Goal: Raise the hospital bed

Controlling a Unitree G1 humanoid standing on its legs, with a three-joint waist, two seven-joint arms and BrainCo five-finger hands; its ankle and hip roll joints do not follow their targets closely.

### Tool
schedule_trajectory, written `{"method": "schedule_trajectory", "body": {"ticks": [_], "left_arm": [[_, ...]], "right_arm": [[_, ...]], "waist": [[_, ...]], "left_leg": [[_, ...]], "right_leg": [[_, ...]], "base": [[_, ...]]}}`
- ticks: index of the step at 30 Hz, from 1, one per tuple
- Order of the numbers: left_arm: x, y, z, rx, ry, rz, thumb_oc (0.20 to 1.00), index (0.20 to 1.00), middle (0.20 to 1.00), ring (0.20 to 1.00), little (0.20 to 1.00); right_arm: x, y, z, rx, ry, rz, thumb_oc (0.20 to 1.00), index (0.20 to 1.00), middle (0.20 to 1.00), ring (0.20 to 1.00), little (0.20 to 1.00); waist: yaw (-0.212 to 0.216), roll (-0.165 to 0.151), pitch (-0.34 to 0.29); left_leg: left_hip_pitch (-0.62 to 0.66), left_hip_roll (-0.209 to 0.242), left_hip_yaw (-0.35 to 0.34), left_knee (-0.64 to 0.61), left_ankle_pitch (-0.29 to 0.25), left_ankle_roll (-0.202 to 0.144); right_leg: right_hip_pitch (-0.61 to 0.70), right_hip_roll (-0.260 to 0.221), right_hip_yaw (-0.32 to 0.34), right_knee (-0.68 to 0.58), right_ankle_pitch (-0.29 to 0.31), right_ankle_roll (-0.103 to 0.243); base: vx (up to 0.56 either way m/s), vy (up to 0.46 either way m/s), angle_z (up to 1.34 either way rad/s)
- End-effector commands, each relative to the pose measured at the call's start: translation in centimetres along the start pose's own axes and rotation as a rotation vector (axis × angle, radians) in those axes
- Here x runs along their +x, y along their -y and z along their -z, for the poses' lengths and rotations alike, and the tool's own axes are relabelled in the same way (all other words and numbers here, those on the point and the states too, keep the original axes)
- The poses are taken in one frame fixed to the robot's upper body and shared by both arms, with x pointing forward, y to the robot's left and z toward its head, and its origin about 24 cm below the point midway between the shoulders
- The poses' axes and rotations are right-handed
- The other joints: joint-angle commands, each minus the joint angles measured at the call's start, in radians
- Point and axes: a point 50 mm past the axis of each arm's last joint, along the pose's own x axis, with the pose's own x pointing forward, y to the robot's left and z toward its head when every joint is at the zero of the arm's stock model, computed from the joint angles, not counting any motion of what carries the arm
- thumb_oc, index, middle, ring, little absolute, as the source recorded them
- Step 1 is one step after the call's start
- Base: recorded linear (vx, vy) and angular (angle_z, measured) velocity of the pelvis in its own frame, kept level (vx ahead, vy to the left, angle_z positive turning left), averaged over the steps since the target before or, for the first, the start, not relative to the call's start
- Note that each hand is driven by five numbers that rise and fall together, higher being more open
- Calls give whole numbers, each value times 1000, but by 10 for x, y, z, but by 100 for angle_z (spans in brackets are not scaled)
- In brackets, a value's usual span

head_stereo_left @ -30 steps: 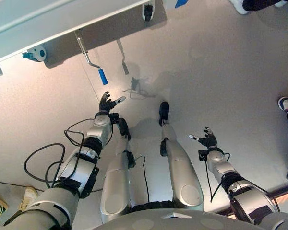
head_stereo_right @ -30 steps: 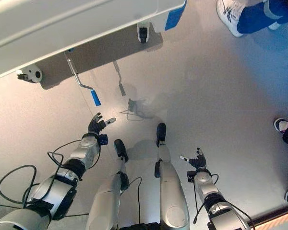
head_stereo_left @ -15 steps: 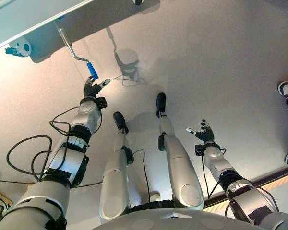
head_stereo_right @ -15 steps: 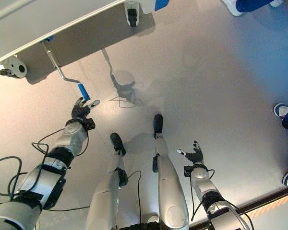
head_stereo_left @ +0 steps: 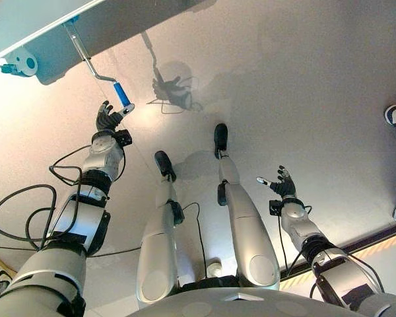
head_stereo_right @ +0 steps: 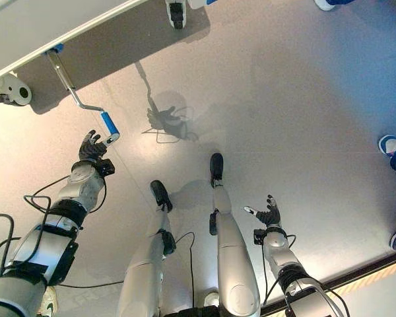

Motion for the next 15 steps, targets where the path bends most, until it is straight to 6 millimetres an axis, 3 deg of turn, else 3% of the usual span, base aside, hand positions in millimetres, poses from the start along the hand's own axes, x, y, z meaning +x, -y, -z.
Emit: {"method": "schedule_trajectory", "body": {"ticks": [1, 10, 15], "left_arm": [[6, -21, -26, -40, 63, -62, 1000, 1000, 1000, 1000, 1000], [8, -9, -44, -66, 115, -40, 1000, 1000, 1000, 1000, 1000], [12, -1, -74, -62, 185, -28, 1000, 1000, 1000, 1000, 1000]], "right_arm": [[-8, 15, 21, 10, -48, 41, 1000, 1000, 1000, 1000, 1000], [-9, 16, 19, 32, -33, 47, 1000, 1000, 1000, 1000, 1000], [-11, 12, 14, 55, 10, 26, 1000, 1000, 1000, 1000, 1000]], "waist": [[18, 11, 6], [12, 4, 6], [0, -4, 6]], "left_leg": [[-53, 20, -46, 0, -2, -13], [-84, 20, -51, 0, 0, -14], [-119, 24, -51, 0, 3, -15]], "right_leg": [[8, -22, 13, 16, -33, 150], [-19, -20, 13, 11, -30, 151], [-55, -16, 18, 9, -28, 152]], "base": [[0, 0, 0], [0, 0, 0], [0, 0, 0]]}}
